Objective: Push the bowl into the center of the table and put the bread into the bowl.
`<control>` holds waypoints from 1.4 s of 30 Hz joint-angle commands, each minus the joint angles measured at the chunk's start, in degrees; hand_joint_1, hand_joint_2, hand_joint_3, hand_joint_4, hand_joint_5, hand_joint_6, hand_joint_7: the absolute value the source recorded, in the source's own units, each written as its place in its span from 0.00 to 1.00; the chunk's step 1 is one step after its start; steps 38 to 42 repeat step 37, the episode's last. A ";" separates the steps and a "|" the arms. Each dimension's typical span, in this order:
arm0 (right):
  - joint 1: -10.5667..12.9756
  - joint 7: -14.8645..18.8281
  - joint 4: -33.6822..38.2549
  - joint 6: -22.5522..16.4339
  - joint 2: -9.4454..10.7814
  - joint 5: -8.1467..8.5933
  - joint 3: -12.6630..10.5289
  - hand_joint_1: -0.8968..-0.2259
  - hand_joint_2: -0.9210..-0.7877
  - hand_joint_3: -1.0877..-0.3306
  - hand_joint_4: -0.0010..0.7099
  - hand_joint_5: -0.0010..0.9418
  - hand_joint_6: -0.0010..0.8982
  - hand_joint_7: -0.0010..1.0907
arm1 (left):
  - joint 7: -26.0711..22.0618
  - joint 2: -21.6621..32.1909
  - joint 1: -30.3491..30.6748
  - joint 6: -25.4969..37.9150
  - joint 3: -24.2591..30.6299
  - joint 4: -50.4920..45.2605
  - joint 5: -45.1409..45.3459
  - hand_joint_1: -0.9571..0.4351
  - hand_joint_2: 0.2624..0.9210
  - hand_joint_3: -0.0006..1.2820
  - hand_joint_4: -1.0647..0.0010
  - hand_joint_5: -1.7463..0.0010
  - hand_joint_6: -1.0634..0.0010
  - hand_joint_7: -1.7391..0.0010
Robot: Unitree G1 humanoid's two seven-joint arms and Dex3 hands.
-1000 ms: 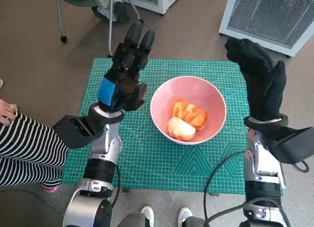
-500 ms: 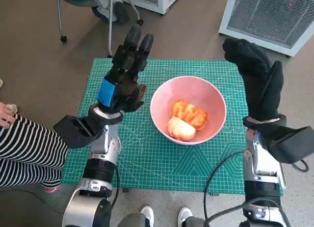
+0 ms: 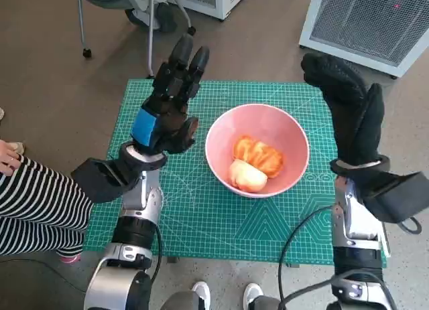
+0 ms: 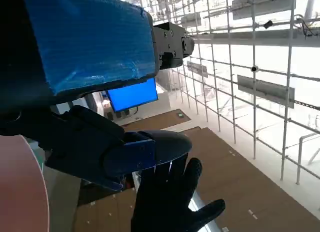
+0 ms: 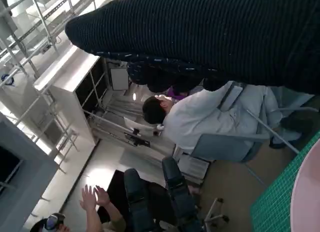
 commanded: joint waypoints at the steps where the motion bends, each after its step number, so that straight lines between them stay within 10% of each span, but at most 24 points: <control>1: 0.11 0.79 1.67 0.16 0.52 0.38 -0.20 0.28 0.00 0.53 0.22 0.00 0.08 0.34 | -0.40 0.42 -0.61 -0.34 0.32 1.05 -0.12 0.20 1.00 0.43 1.00 1.00 0.99 1.00; 42: 0.24 2.43 2.34 -0.77 1.32 1.15 -1.25 0.28 0.00 0.53 0.23 0.00 0.09 0.34 | 0.64 0.11 -0.39 2.45 -0.34 -0.48 0.13 0.20 1.00 0.41 1.00 1.00 0.96 0.98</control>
